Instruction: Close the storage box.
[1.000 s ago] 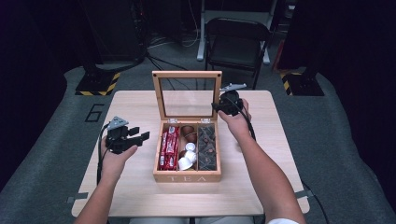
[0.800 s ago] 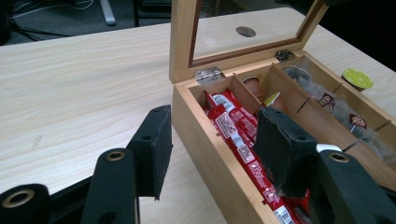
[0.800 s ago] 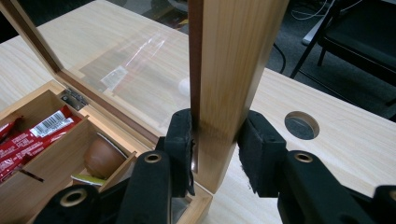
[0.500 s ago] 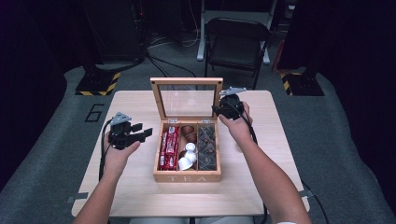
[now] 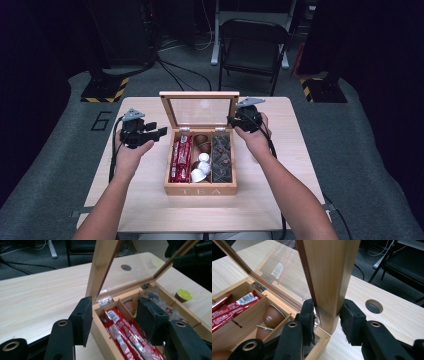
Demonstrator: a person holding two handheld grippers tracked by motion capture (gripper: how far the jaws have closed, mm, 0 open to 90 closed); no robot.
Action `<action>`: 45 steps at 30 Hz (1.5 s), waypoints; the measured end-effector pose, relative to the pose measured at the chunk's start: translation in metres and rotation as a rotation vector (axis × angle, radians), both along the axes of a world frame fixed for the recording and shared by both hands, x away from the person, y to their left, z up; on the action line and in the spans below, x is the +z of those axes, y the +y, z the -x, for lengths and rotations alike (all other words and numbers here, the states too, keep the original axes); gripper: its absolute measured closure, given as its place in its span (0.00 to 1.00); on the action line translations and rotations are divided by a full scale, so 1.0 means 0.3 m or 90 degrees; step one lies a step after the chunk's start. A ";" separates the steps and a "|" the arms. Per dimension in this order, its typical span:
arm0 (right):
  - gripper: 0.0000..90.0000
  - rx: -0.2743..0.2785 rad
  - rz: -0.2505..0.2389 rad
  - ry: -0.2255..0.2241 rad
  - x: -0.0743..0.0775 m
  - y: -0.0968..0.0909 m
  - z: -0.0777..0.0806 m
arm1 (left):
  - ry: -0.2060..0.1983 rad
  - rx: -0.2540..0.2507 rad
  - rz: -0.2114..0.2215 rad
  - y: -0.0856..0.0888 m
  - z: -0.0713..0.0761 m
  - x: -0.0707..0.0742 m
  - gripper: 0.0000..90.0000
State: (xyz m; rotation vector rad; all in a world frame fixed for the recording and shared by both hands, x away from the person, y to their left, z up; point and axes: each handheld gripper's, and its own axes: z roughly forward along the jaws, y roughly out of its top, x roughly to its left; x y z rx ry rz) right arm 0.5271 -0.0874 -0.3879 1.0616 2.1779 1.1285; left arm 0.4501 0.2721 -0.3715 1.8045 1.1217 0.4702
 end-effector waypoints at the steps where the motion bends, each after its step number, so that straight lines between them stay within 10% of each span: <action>1: 0.71 0.000 -0.003 0.001 -0.001 -0.001 0.004 | 0.001 -0.003 -0.002 -0.005 -0.011 0.013 0.52; 45: 0.68 0.035 -0.042 -0.011 -0.003 -0.048 0.105 | -0.060 -0.034 -0.033 -0.054 0.015 0.148 0.67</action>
